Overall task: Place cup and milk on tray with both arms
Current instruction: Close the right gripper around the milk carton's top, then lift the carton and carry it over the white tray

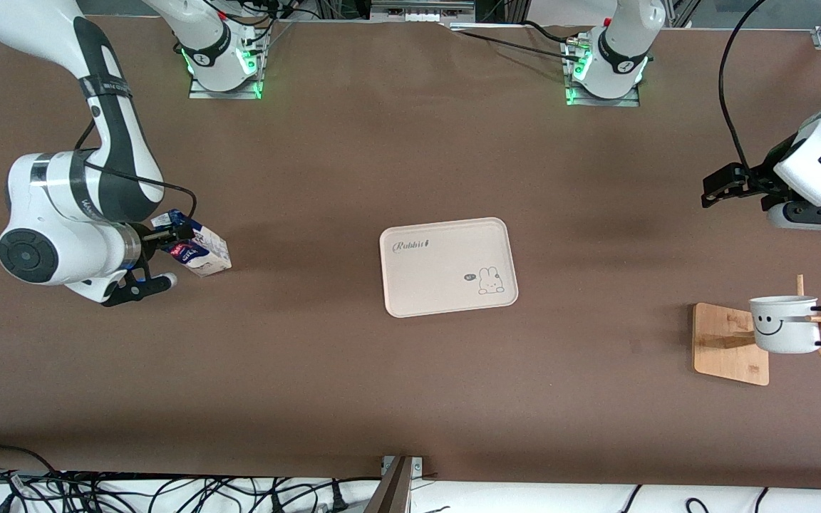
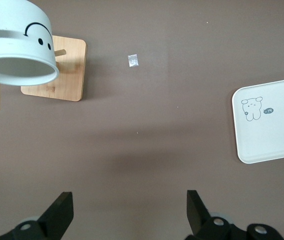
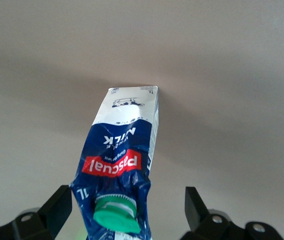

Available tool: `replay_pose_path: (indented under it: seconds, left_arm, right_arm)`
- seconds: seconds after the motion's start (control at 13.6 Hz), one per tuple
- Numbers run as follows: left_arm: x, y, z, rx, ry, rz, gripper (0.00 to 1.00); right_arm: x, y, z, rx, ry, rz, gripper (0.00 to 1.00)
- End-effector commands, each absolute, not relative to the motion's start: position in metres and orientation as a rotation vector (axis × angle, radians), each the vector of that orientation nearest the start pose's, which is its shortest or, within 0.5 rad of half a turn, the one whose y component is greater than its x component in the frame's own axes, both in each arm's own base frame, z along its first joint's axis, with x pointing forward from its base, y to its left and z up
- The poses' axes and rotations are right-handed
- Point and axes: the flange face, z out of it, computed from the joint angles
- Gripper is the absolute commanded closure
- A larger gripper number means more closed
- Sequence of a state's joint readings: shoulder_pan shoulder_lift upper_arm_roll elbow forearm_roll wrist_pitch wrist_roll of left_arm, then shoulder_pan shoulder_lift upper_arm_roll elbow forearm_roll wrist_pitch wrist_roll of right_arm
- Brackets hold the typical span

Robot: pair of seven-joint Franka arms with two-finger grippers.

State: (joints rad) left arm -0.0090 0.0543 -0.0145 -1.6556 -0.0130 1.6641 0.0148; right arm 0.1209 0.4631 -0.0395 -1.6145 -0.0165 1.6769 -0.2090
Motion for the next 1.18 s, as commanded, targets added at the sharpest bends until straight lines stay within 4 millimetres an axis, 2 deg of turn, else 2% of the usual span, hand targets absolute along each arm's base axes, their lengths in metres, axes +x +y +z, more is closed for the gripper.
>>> replay_pose_path:
  seconds: [0.0,0.44,0.52,0.59,0.66,0.96,1.1]
  left_arm:
    - [0.577,-0.015,0.565,-3.132,0.057,0.070,0.00]
    - [0.577,-0.015,0.565,-3.132,0.057,0.070,0.00]
    - [0.577,-0.015,0.565,-3.132,0.057,0.070,0.00]
    - [0.577,-0.015,0.565,-3.132,0.057,0.070,0.00]
    - [0.577,-0.015,0.565,-3.132,0.057,0.070,0.00]
    - [0.577,-0.015,0.565,-3.132,0.057,0.070,0.00]
    - [0.577,-0.015,0.565,-3.132,0.057,0.070,0.00]
  right_arm:
    - [0.620,0.052,0.330,-3.037,-0.460,0.631,0.00]
    - [0.613,0.052,0.332,-3.035,-0.450,0.647,0.00]
    - [0.612,0.052,0.331,-3.034,-0.448,0.654,0.11]
    - [0.612,0.052,0.330,-3.034,-0.443,0.659,0.26]
    - [0.612,0.052,0.329,-3.032,-0.445,0.666,0.35]
    - [0.610,0.052,0.321,-3.028,-0.446,0.675,0.40]
    - [0.610,0.052,0.321,-3.028,-0.446,0.673,0.46]
